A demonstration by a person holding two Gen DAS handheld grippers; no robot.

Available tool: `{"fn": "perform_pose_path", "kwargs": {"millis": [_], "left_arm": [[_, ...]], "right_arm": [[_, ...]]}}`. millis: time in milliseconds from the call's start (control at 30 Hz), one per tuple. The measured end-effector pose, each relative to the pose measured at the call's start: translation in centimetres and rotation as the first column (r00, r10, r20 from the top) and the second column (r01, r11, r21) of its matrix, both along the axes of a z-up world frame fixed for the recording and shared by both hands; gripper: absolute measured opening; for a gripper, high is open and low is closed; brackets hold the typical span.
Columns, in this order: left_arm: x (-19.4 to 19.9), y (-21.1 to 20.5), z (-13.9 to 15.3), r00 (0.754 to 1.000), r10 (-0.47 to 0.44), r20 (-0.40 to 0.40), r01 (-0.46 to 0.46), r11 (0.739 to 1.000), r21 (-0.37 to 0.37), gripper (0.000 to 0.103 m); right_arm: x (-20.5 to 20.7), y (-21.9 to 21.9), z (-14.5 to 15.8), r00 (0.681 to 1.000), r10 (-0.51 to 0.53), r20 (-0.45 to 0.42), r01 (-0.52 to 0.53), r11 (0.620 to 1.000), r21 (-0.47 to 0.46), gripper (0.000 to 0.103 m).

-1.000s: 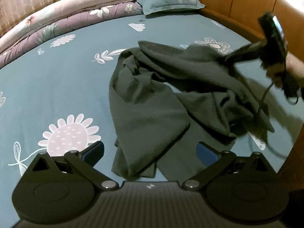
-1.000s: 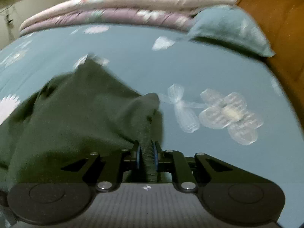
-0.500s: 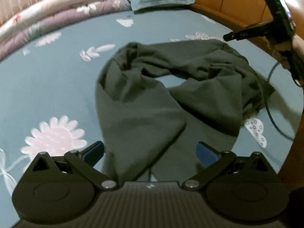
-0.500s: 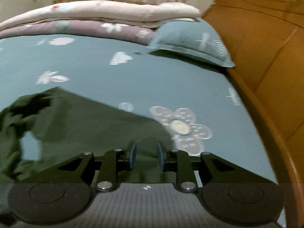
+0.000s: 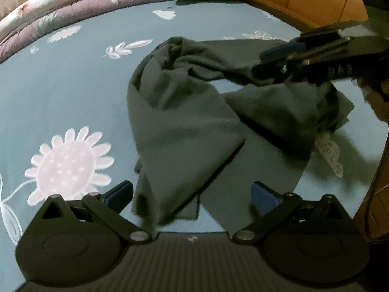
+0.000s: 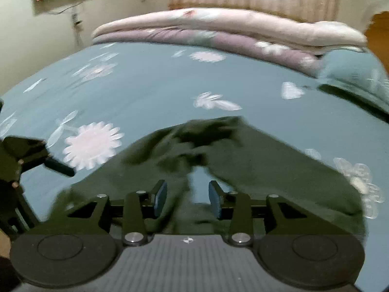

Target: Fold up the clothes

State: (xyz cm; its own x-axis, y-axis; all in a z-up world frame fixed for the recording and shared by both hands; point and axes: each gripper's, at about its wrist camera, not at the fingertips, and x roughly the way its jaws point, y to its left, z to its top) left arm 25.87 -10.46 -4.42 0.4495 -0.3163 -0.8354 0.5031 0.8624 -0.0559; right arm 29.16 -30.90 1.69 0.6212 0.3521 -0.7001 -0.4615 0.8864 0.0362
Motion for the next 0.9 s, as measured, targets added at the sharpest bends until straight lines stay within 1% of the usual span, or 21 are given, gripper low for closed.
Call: {"fn": "perform_pose_path", "kwargs": {"millis": [133, 200, 267, 333, 400, 533, 600, 700, 800, 900], "left_arm": [[-0.5, 1.3, -1.1, 0.999, 0.006, -0.036, -0.006, 1.0, 0.001, 0.102], [-0.4, 1.7, -2.1, 0.998, 0.005, -0.061, -0.005, 1.0, -0.001, 0.102], [-0.1, 1.9, -3.1, 0.996, 0.009, -0.085, -0.009, 1.0, 0.0, 0.102], [-0.2, 1.8, -3.5, 0.998, -0.003, -0.063, 0.004, 1.0, 0.011, 0.102], [-0.3, 1.8, -3.7, 0.999, -0.024, -0.045, 0.025, 1.0, 0.019, 0.102], [-0.3, 2.2, -3.9, 0.999, -0.051, -0.011, 0.051, 0.999, 0.003, 0.103], [-0.3, 2.4, -4.1, 0.998, -0.06, 0.004, 0.061, 0.998, -0.004, 0.103], [-0.4, 2.4, -4.2, 0.997, -0.069, 0.027, 0.069, 0.998, -0.009, 0.103], [-0.3, 2.5, -4.2, 0.997, -0.073, 0.04, 0.074, 0.997, -0.018, 0.103], [-0.5, 2.8, -4.4, 0.992, -0.094, 0.082, 0.097, 0.995, -0.032, 0.103]], "right_arm": [[0.0, 2.8, -1.5, 0.993, 0.098, -0.07, -0.097, 0.995, 0.013, 0.047], [0.0, 3.7, -2.6, 0.986, 0.13, -0.106, -0.13, 0.991, 0.008, 0.05], [0.0, 4.4, -3.7, 0.978, 0.15, -0.145, -0.151, 0.989, 0.008, 0.05], [-0.1, 4.8, -4.7, 0.97, 0.153, -0.189, -0.154, 0.988, 0.007, 0.05], [-0.3, 5.1, -5.5, 0.966, 0.153, -0.208, -0.158, 0.987, -0.005, 0.05], [-0.9, 5.2, -6.6, 0.958, 0.151, -0.242, -0.157, 0.988, -0.005, 0.052], [-1.0, 5.2, -7.1, 0.957, 0.141, -0.252, -0.148, 0.989, -0.008, 0.053], [-1.2, 5.0, -7.3, 0.958, 0.133, -0.255, -0.135, 0.991, 0.011, 0.058], [-1.4, 4.9, -7.4, 0.958, 0.125, -0.259, -0.122, 0.992, 0.025, 0.061], [-1.6, 5.0, -7.5, 0.959, 0.122, -0.255, -0.118, 0.993, 0.029, 0.065]]}}
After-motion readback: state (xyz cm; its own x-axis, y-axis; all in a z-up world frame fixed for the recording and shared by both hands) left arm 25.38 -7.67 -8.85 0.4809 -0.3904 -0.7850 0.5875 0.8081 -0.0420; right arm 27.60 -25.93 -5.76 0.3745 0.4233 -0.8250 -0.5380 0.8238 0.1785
